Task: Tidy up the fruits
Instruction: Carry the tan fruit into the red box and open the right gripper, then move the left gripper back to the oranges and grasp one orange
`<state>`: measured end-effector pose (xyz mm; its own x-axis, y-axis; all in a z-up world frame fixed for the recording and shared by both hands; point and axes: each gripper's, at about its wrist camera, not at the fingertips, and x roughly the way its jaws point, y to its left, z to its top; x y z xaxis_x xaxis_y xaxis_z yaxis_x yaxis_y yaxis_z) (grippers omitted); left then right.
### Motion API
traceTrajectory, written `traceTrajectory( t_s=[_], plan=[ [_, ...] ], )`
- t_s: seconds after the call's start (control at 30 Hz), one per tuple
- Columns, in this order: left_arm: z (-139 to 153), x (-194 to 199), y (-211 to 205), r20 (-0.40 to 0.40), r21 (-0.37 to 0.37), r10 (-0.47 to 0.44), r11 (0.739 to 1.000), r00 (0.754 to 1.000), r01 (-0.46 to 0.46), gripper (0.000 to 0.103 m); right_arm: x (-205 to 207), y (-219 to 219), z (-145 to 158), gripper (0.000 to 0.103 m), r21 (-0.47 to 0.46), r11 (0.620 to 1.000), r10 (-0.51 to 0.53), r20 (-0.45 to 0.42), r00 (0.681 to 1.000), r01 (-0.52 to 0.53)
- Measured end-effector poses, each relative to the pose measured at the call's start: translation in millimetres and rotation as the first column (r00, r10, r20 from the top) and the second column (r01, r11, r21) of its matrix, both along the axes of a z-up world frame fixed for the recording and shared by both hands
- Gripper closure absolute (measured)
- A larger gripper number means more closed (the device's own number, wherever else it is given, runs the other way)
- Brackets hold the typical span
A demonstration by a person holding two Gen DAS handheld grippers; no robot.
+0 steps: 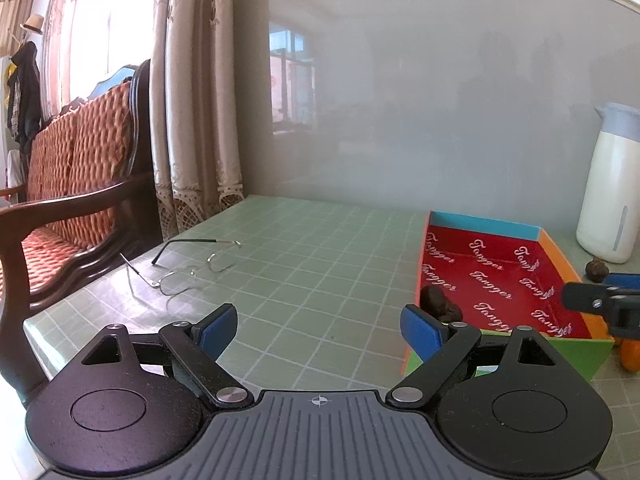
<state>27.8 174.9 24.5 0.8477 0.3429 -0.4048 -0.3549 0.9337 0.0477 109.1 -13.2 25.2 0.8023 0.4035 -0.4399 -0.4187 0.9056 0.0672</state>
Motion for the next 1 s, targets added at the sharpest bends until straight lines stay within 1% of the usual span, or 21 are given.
traceTrajectory(
  t_s=[0.03, 0.07, 0.1, 0.13, 0.2, 0.23, 0.33, 0.4, 0.5, 0.67, 0.73, 0.83, 0.87, 1.0],
  plan=[
    [0, -1, -2, 0.003, -0.003, -0.005, 1.0, 1.0, 0.005, 0.013, -1, -6, 1, 0.027, 0.007, 1.0, -0.014, 0.005, 1.0, 0.014],
    [1, -1, -3, 0.007, -0.004, -0.01, 1.0, 1.0, 0.01, 0.004, 0, -13, 2, 0.021, 0.019, 0.999, -0.035, 0.002, 0.999, 0.035],
    [2, -1, -6, 0.016, -0.001, -0.014, 1.0, 1.0, 0.014, 0.0, 0, -21, 4, 0.017, 0.035, 0.998, -0.059, -0.002, 0.998, 0.059],
    [3, -3, -9, 0.029, 0.005, -0.018, 1.0, 0.999, 0.018, 0.0, 1, -31, 6, 0.014, 0.056, 0.995, -0.088, -0.003, 0.996, 0.088],
    [4, -3, -14, 0.041, 0.001, -0.039, 0.999, 0.998, 0.039, 0.0, 3, -54, 12, 0.001, 0.104, 0.981, -0.162, -0.003, 0.987, 0.162],
    [4, -3, -17, 0.041, 0.002, -0.046, 0.999, 0.998, 0.046, 0.0, 3, -67, 15, 0.0, 0.124, 0.97, -0.209, 0.003, 0.978, 0.207],
    [5, 1, -28, 0.036, 0.015, -0.065, 0.998, 0.997, 0.065, 0.0, 1, -99, 20, 0.0, 0.151, 0.945, -0.296, 0.025, 0.955, 0.289],
    [6, 3, -37, 0.042, 0.023, -0.086, 0.996, 0.995, 0.085, 0.0, -2, -123, 20, 0.0, 0.188, 0.921, -0.353, 0.034, 0.935, 0.341],
    [8, 4, -54, 0.056, 0.038, -0.131, 0.991, 0.99, 0.129, 0.0, -3, -153, 16, 0.0, 0.232, 0.884, -0.414, -0.011, 0.91, 0.405],
    [11, 9, -91, 0.079, 0.08, -0.207, 0.976, 0.975, 0.201, 0.0, -3, -190, 5, 0.0, 0.269, 0.842, -0.452, -0.122, 0.884, 0.468],
    [13, 8, -106, 0.102, 0.088, -0.238, 0.969, 0.966, 0.23, 0.0, -6, -200, 3, 0.0, 0.274, 0.835, -0.453, -0.148, 0.879, 0.477],
    [16, 6, -123, 0.135, 0.05, -0.278, 0.96, 0.951, 0.274, 0.0, -11, -207, 2, 0.0, 0.237, 0.83, -0.482, -0.153, 0.863, 0.506],
    [16, 6, -128, 0.14, 0.04, -0.293, 0.956, 0.946, 0.29, 0.0, -13, -209, 2, 0.0, 0.223, 0.831, -0.487, -0.151, 0.86, 0.51],
    [15, 7, -150, 0.138, 0.014, -0.349, 0.937, 0.927, 0.35, 0.0, -15, -221, 2, 0.0, 0.219, 0.823, -0.502, -0.155, 0.851, 0.525]
  ],
)
